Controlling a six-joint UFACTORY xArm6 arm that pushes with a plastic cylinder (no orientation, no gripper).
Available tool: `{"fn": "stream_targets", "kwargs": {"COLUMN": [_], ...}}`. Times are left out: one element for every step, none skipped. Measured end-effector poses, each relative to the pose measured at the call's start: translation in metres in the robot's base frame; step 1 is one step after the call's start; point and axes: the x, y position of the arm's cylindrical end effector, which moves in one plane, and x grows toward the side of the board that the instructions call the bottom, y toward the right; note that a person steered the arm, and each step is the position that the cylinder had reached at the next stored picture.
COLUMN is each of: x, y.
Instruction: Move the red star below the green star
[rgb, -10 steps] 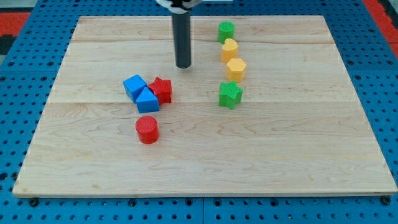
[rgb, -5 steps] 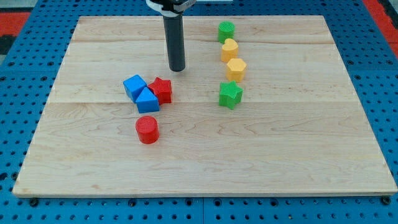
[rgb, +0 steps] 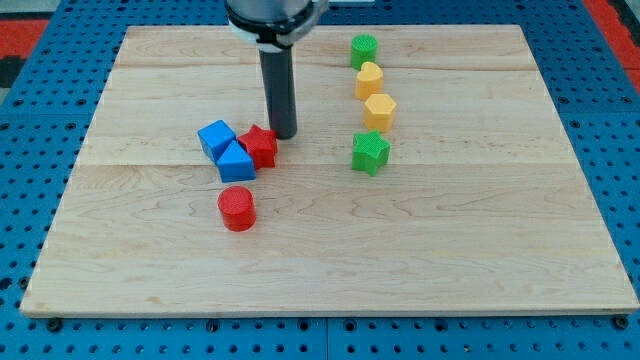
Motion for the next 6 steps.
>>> {"fn": "stream_targets", "kwargs": {"x": [0.016,0.013,-0.004,0.022,0.032,0.039], "y": [-0.012,-0.045,-0.065,-0.065,-0.07,-0.093]}}
